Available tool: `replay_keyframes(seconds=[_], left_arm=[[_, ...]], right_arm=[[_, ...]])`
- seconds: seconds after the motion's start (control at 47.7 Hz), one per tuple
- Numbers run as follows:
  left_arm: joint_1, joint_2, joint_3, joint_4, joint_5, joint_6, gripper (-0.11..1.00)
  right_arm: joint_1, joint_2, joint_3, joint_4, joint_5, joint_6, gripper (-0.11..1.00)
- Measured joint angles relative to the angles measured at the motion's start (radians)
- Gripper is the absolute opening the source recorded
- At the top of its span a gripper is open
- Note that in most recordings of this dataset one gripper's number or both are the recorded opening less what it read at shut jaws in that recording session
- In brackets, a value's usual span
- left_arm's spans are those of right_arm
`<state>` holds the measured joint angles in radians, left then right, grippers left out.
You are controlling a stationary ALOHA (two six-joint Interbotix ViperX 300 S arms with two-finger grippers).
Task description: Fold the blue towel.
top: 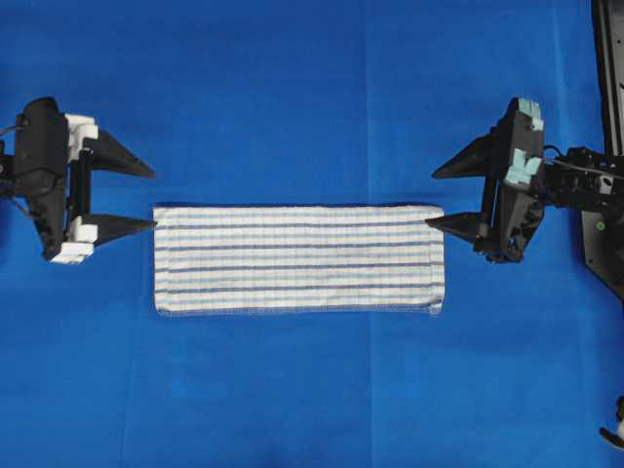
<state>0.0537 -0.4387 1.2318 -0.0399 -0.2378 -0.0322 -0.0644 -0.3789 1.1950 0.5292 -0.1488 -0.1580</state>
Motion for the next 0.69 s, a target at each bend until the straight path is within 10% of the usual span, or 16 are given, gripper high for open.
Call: replay_keyframes(seconds=[0.482, 0.691], left_arm=[[0.014, 0.278, -0.028, 0.0, -0.071, 0.003, 0.74], [0.015, 0.327, -0.031, -0.003, -0.074, -0.006, 0.41]], right_arm=[[-0.006, 0.196, 0.0, 0.012, -0.055, 0.003, 0.83], [0.008, 0.219, -0.002, 0.014, -0.061, 0.006, 0.6]])
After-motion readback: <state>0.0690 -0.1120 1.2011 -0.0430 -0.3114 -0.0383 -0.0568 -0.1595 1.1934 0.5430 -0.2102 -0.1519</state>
